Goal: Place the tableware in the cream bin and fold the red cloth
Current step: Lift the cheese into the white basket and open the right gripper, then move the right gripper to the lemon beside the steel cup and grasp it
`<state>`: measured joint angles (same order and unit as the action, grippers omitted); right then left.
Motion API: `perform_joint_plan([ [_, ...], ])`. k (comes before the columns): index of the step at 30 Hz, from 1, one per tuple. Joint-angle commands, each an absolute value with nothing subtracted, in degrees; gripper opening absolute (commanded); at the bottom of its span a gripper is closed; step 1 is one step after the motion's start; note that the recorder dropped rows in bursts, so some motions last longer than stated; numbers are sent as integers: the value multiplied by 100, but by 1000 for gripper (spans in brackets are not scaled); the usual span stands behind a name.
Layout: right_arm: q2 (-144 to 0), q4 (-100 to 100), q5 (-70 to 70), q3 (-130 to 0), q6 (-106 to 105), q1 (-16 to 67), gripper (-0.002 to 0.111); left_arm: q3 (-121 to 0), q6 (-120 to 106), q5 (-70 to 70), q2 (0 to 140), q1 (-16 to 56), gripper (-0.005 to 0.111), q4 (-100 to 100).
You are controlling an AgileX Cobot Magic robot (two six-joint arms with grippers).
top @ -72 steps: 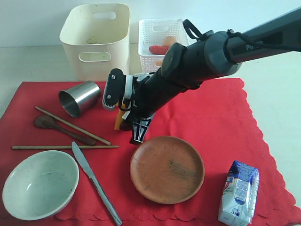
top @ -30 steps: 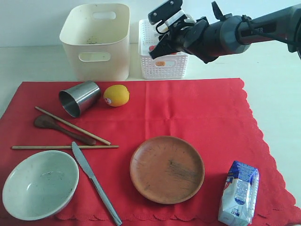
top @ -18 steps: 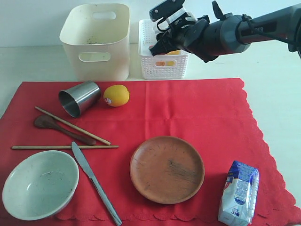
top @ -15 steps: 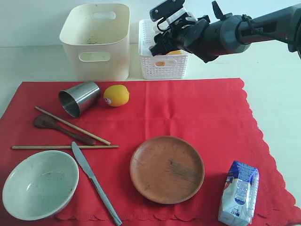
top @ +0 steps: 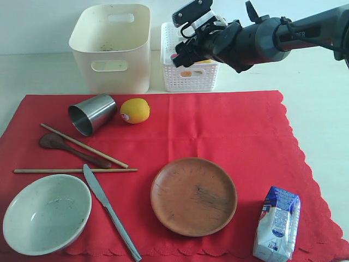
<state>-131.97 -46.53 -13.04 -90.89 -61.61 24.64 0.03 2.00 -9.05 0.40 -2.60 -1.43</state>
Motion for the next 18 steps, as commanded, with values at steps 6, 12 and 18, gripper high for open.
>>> perform_joint_plan([
  [6, -12955, -4650, -812, -9131, -6128, 2432, 79, 0, 185, -872, 0, -274, 1, -156],
  [12, -12682, -4650, 87, -9131, -6140, 2432, 78, 0, 185, -872, 0, -274, 1, -156],
  [18, -12414, -4628, 575, -9131, -6140, 2432, 77, 0, 185, -872, 0, -274, 1, -156],
])
